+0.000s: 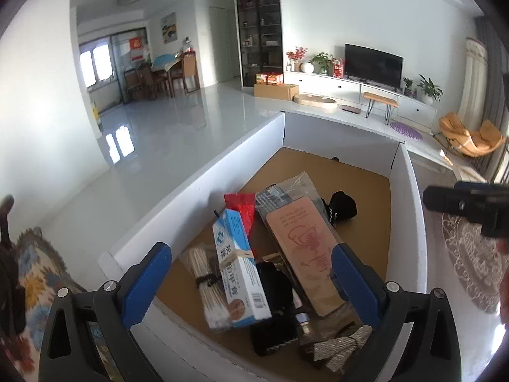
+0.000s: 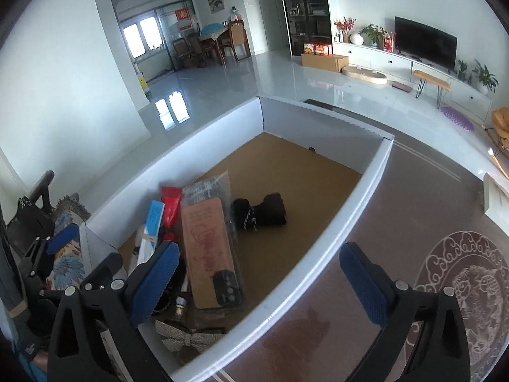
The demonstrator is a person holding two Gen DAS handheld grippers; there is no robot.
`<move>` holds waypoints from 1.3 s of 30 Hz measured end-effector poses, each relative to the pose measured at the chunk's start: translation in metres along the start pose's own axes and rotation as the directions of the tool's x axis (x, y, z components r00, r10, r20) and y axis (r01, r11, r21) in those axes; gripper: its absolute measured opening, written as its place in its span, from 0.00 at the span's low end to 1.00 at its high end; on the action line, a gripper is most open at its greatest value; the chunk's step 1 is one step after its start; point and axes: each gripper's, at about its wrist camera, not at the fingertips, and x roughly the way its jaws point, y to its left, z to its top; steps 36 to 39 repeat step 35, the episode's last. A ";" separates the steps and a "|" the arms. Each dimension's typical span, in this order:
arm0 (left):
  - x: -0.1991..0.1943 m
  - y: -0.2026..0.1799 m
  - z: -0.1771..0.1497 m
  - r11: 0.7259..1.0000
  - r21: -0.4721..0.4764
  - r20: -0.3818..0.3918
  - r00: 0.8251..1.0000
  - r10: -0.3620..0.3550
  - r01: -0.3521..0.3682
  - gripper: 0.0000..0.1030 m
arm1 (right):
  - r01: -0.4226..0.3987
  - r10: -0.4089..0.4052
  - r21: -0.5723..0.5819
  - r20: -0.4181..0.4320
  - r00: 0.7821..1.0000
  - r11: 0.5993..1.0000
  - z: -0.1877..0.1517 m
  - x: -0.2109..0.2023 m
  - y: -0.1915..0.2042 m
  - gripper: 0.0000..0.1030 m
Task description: Organize objects
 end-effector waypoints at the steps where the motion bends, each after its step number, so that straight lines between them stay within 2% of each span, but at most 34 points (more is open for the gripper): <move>1: -0.001 -0.003 0.001 1.000 -0.019 -0.011 1.000 -0.001 0.001 0.99 | 0.009 -0.009 -0.016 -0.020 1.000 1.000 -0.001 0.001 0.000 0.98; 9: 0.000 -0.020 0.005 0.999 0.008 -0.095 0.995 0.033 -0.033 0.99 | 0.033 -0.038 -0.093 -0.052 0.998 0.995 -0.013 0.008 0.020 0.98; 28: -0.007 -0.013 0.007 0.996 -0.032 -0.070 0.994 0.086 -0.088 0.99 | 0.023 -0.030 -0.105 -0.065 0.997 0.994 -0.014 0.017 0.029 0.98; 30: -0.007 -0.011 0.006 0.996 -0.042 -0.069 0.995 0.071 -0.074 0.99 | 0.025 -0.031 -0.101 -0.066 0.997 0.995 -0.013 0.018 0.029 0.98; 34: -0.016 -0.006 0.002 0.991 -0.089 -0.010 0.995 0.100 -0.101 1.00 | 0.019 -0.024 -0.079 -0.056 0.998 0.997 -0.014 0.019 0.026 0.98; 39: -0.017 -0.006 0.002 0.991 -0.083 -0.010 0.994 0.109 -0.109 0.99 | 0.020 -0.024 -0.076 -0.051 0.998 0.997 -0.015 0.018 0.025 0.98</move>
